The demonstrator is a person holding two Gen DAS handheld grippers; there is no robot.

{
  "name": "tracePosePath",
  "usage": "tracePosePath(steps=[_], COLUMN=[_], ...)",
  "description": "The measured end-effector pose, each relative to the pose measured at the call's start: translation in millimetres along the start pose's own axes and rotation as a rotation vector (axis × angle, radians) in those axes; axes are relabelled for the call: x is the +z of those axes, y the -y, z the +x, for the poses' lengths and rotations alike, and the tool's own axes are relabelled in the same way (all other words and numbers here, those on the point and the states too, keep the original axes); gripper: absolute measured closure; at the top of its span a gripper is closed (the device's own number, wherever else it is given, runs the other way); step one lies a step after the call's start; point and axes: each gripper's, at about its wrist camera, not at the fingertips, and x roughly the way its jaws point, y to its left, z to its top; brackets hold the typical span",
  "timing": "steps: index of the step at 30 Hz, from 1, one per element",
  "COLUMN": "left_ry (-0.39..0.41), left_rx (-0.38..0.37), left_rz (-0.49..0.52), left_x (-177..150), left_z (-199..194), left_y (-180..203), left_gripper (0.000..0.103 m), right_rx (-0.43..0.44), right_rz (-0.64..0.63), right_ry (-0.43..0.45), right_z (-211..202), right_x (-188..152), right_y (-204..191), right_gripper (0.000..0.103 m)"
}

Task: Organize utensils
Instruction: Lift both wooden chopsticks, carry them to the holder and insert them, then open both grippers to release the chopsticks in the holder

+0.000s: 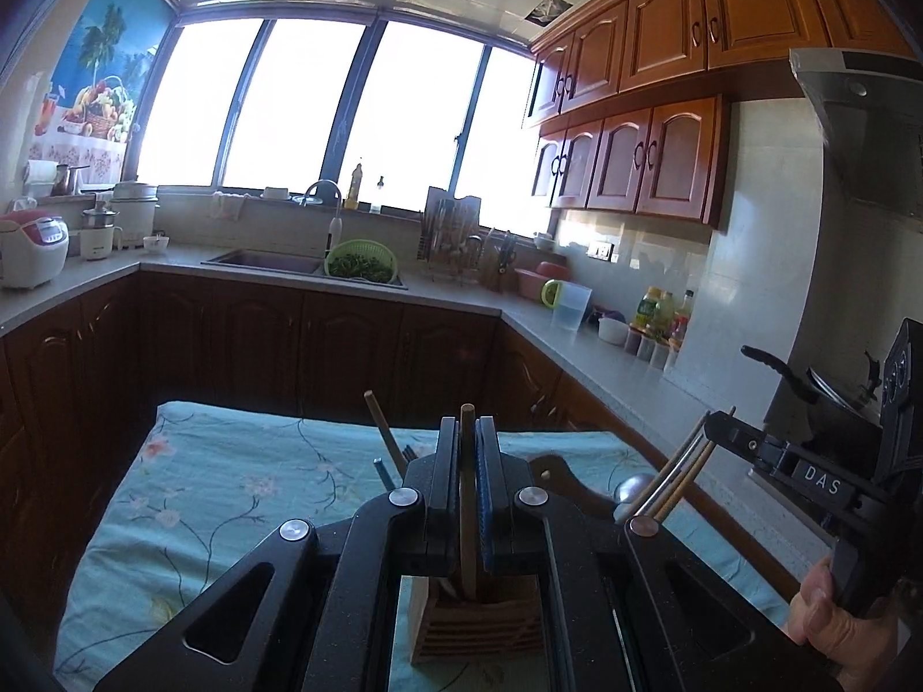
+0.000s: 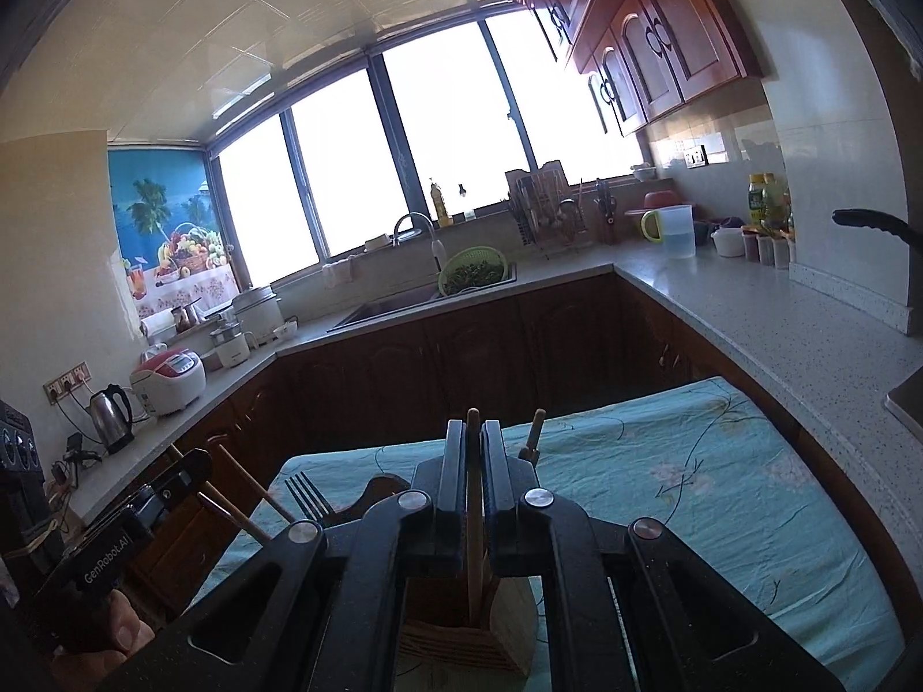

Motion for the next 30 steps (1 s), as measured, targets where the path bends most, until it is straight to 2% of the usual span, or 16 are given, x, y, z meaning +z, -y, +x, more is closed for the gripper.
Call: tracePosePath(steps=[8, 17, 22, 24, 25, 26, 27, 29, 30], left_ry=[0.0, -0.008, -0.027, -0.023, -0.021, -0.01, 0.011, 0.058, 0.073], left_rx=[0.012, 0.018, 0.015, 0.014, 0.021, 0.024, 0.024, 0.046, 0.058], left_rz=[0.013, 0.005, 0.004, 0.004, 0.0, -0.006, -0.008, 0.0, 0.003], left_x=[9, -2, 1, 4, 4, 6, 6, 5, 3], left_z=[-10, -19, -22, -28, -31, -38, -46, -63, -71], left_y=[-7, -16, -15, -13, -12, -12, -11, -8, -7], left_gripper=[0.099, 0.098, 0.098, 0.094, 0.084, 0.072, 0.066, 0.043, 0.04], right_rx=[-0.011, -0.017, -0.009, -0.008, -0.006, -0.004, -0.004, -0.003, -0.002], right_rz=[0.014, 0.024, 0.043, 0.053, 0.058, 0.062, 0.066, 0.076, 0.081], right_ry=[-0.011, -0.02, -0.025, -0.02, -0.012, -0.003, 0.007, 0.026, 0.032], right_z=[0, 3, 2, -2, -6, -10, -15, -26, -31], right_x=[-1, -3, -4, -3, -3, -2, -3, -3, -5], right_y=[6, 6, 8, 10, 11, 12, 12, 14, 15], right_gripper=[0.098, 0.097, 0.092, 0.084, 0.077, 0.062, 0.051, 0.045, 0.04])
